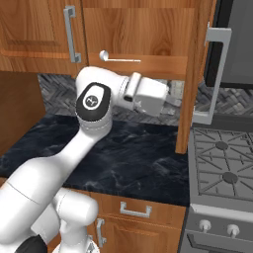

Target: Open the cabinet and move the ladle to the pot. Then close the cabinet.

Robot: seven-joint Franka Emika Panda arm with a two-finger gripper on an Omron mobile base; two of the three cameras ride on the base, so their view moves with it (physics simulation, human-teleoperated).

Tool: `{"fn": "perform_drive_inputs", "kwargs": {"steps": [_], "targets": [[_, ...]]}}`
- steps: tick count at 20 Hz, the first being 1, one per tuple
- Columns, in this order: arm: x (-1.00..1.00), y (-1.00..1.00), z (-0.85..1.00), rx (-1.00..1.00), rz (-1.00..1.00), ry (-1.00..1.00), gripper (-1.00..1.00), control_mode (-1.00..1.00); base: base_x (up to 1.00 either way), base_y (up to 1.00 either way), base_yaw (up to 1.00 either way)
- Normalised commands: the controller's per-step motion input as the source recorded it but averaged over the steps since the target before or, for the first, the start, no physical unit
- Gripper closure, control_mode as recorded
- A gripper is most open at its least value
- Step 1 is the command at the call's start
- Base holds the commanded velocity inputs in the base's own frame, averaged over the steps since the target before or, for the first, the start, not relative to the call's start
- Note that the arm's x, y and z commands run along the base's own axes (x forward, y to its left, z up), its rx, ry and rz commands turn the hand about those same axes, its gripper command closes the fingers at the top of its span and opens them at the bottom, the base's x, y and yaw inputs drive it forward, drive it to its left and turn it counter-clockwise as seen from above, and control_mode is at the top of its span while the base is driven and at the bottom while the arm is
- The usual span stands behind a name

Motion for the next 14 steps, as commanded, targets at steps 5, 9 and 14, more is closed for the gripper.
{"fn": "perform_drive_inputs", "kwargs": {"steps": [5,9,14], "targets": [[-0.37,0.6,0.0,0.04,0.02,-0.11,-1.0,-1.0,0.0,0.0,0.0],[-0.47,0.86,0.0,0.01,0.13,-0.23,-1.0,-1.0,0.0,0.0,0.0],[-0.38,0.87,0.0,0.04,0.25,-0.33,-1.0,-1.0,0.0,0.0,0.0]]}}
